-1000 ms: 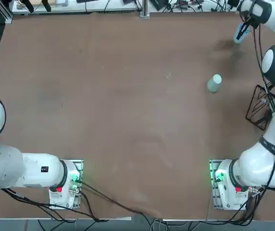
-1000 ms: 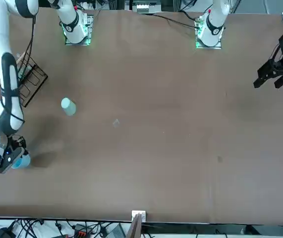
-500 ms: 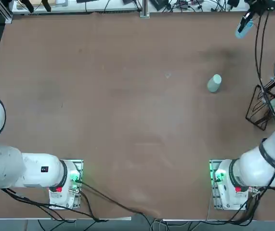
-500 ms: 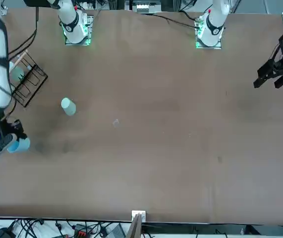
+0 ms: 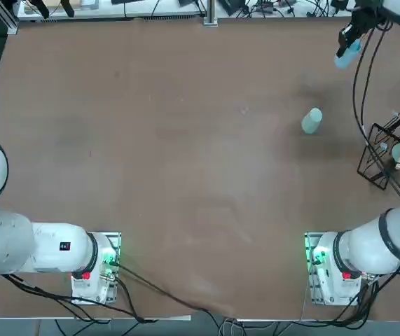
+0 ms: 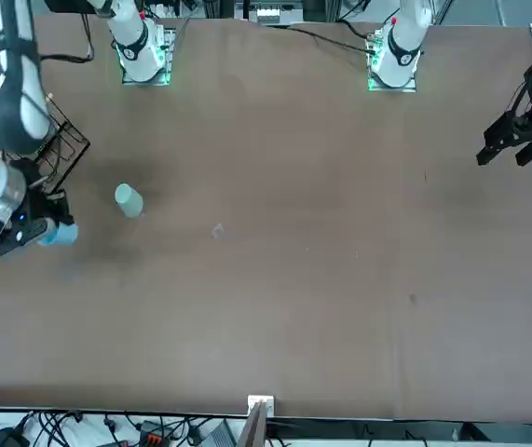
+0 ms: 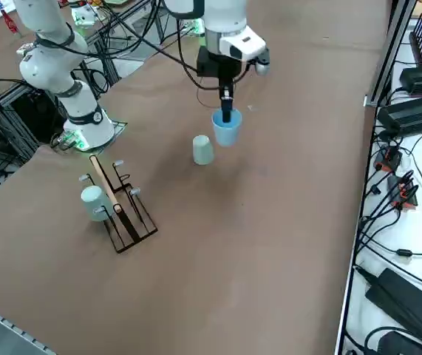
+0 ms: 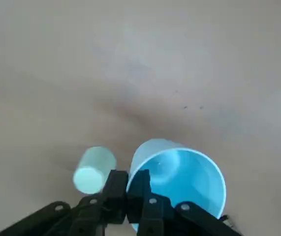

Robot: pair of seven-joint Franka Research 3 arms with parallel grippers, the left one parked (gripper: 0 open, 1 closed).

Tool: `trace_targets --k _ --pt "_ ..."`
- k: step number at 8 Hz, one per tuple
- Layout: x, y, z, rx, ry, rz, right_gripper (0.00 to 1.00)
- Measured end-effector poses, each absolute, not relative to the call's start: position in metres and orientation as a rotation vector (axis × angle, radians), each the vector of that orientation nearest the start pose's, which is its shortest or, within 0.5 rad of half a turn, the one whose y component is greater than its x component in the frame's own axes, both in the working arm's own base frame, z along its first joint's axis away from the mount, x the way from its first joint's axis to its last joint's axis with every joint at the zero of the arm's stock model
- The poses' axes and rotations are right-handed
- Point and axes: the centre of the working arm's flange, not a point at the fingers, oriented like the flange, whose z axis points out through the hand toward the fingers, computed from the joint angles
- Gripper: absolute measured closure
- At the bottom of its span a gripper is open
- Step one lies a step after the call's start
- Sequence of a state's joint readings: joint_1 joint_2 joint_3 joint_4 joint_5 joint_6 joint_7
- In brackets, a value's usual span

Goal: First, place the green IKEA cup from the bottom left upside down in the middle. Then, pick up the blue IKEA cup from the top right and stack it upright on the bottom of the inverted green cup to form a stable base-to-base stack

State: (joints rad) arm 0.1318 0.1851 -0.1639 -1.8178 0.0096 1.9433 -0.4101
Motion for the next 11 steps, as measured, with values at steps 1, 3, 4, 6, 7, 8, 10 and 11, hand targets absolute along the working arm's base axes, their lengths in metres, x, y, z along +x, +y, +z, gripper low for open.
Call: trace_targets --k 1,3,4,6,7,8,10,11 --pt "0.589 -0.004 0.427 -3.112 -0.536 0.073 0.97" --pt "0.561 0.011 0.407 -3.157 -0.424 0.049 0.97" --pt "0.549 0.019 0.397 -3.17 -0.369 0.063 0.97" --pt "0.534 0.029 0.383 -3.176 -0.299 0.043 0.97" --pt "0.528 0.031 0.378 -3.178 -0.263 0.036 0.97" --pt "0.523 0.036 0.374 -3.179 -0.231 0.038 0.97" --pt "0.515 0.049 0.363 -3.183 -0.183 0.052 0.97" --pt "0.511 0.054 0.357 -3.185 -0.157 0.061 0.97"
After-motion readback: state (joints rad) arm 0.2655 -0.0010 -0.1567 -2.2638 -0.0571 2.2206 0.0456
